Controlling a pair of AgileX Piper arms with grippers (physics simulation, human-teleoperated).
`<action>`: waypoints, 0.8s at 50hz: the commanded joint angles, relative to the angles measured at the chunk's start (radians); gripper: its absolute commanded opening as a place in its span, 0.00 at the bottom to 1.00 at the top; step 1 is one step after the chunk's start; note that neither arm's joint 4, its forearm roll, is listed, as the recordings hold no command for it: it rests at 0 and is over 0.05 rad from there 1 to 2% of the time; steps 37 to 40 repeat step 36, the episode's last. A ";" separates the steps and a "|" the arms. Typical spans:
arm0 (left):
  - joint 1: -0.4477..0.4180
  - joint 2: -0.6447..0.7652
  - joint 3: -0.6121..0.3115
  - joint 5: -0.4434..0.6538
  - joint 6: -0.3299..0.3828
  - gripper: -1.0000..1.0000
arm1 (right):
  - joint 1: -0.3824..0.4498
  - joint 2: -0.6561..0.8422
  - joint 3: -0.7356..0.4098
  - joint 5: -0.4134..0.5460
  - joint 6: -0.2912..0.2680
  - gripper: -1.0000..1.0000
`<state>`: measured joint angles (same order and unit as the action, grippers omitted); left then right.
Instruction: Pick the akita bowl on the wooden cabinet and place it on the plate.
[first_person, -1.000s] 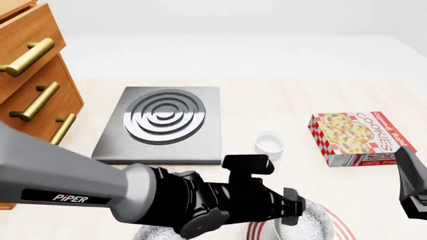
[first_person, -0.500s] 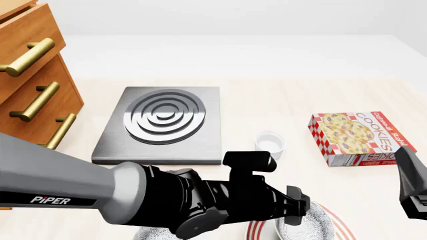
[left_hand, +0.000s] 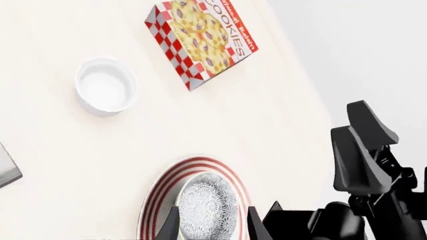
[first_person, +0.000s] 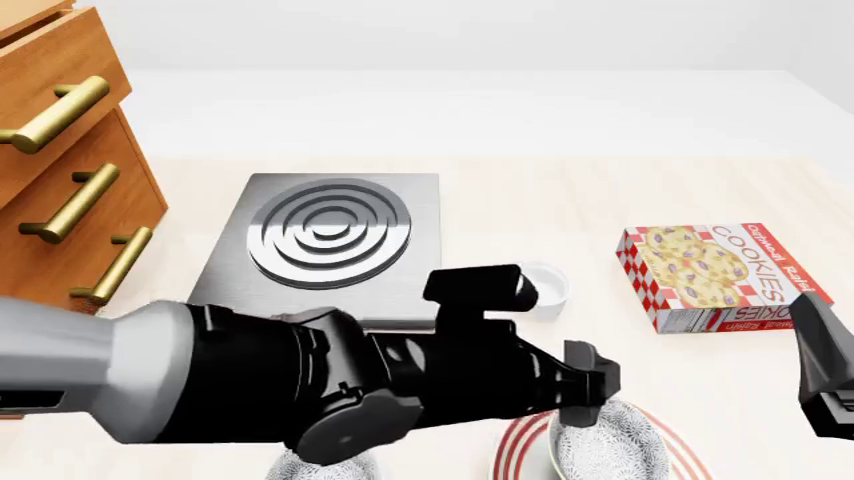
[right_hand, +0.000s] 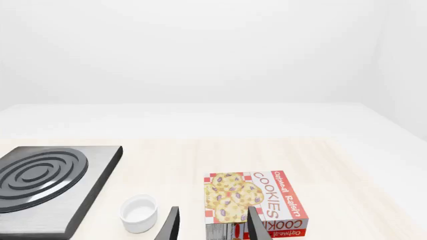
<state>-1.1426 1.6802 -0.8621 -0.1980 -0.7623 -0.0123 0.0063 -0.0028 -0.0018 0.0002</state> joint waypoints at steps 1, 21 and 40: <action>0.030 -0.115 0.041 0.013 0.008 1.00 | 0.000 0.000 0.000 0.000 0.000 1.00; 0.128 -0.262 0.148 0.013 0.012 1.00 | 0.000 -0.002 0.000 0.003 0.000 1.00; 0.202 -0.317 0.226 -0.029 -0.020 1.00 | 0.000 -0.002 0.000 0.003 0.000 1.00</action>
